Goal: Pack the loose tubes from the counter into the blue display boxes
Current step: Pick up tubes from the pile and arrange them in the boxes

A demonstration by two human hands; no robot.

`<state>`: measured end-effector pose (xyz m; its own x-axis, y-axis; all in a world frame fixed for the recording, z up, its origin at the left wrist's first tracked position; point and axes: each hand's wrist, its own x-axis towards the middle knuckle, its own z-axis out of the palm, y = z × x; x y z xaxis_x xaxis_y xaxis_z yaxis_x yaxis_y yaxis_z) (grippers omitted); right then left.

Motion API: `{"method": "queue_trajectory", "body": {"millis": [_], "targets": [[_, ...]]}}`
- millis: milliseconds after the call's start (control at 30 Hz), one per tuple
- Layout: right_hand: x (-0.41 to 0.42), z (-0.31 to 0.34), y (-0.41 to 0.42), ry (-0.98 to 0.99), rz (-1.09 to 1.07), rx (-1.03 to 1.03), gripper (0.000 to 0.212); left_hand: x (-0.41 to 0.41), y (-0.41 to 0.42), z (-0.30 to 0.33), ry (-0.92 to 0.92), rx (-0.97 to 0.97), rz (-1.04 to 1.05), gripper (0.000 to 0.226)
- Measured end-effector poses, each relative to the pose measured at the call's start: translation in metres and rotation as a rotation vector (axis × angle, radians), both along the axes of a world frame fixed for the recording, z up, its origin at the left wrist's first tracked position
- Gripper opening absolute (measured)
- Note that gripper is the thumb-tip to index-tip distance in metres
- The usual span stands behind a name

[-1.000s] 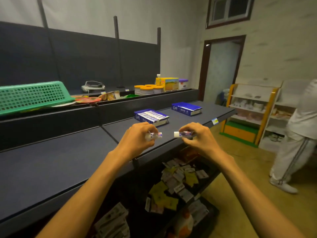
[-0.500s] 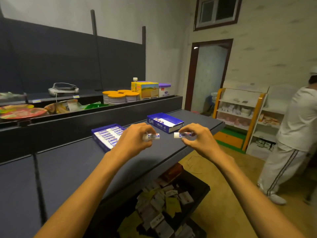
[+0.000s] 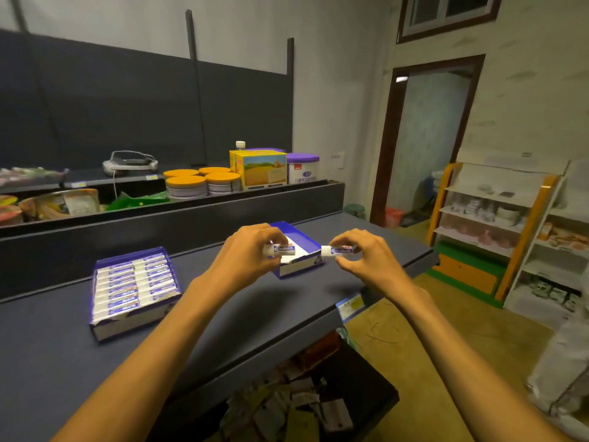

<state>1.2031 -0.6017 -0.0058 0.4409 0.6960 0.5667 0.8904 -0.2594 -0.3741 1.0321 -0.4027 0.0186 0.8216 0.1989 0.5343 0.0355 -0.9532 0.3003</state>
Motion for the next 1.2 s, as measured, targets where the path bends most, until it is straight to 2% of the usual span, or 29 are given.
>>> {"method": "queue_trajectory", "body": {"millis": [200,433,700,867,1200], "targets": [[0.063,0.004,0.021,-0.017,0.127,-0.012,0.028,0.038,-0.006,-0.002,0.002,-0.022,0.164,0.032],[0.098,0.0,0.073,0.023,0.306,-0.044,0.026,0.046,0.008,-0.005,0.006,-0.049,0.31,0.03],[0.1,-0.003,0.14,0.076,0.445,-0.205,0.024,0.048,0.033,-0.01,-0.034,-0.06,0.429,0.025],[0.091,-0.001,0.175,0.031,0.551,-0.369,0.022,0.045,0.051,-0.01,-0.016,-0.075,0.462,0.024],[0.092,-0.009,0.195,0.025,0.666,-0.469,0.025,0.05,0.057,-0.006,-0.03,-0.098,0.477,0.025]]}}
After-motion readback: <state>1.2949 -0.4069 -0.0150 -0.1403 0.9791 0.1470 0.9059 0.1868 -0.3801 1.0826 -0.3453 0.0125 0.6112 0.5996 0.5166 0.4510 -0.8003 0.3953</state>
